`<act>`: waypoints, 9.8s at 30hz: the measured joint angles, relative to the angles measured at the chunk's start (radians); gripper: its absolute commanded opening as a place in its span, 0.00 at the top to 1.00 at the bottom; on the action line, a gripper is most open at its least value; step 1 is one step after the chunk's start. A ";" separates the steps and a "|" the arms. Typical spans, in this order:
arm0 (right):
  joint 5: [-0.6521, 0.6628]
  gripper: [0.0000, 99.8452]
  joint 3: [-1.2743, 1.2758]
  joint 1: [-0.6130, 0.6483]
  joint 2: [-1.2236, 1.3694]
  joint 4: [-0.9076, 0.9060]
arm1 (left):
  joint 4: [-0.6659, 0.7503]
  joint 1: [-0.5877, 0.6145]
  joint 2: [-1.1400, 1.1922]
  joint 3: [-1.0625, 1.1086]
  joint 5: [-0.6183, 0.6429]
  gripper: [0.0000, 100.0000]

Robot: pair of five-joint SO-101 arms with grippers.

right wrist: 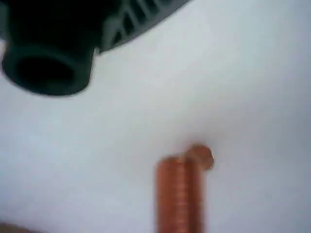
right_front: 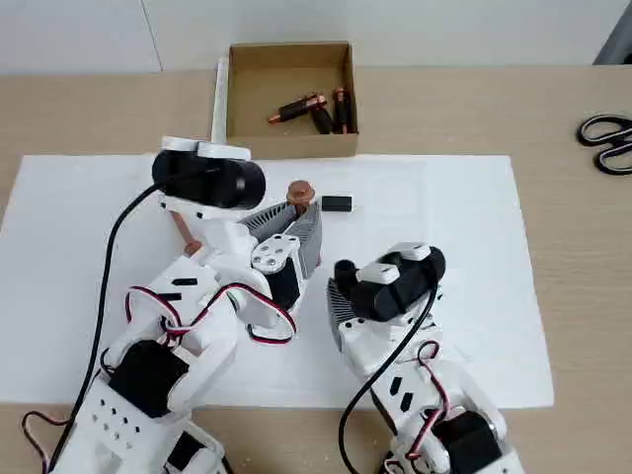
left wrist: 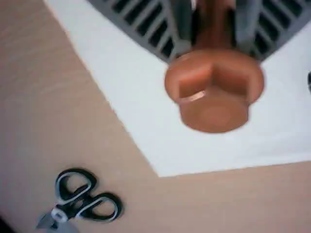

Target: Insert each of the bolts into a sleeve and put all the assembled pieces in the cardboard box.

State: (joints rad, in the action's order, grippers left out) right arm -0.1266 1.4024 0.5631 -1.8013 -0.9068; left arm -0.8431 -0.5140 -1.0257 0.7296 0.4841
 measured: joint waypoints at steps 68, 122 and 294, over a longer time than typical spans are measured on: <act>0.035 1.00 0.032 0.075 0.002 0.089 | 0.006 -0.066 -0.002 0.135 -0.029 0.99; 0.037 1.00 0.035 0.092 0.003 0.089 | -0.347 -0.025 0.066 -0.120 0.015 0.67; 0.916 0.66 -1.847 -0.270 2.306 -0.457 | -0.720 0.704 0.071 -0.186 -0.470 0.68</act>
State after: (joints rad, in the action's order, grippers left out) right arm 0.7894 -0.4450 0.2931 0.5048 -1.3640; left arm -1.5627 0.1903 -0.9551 0.5439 0.0146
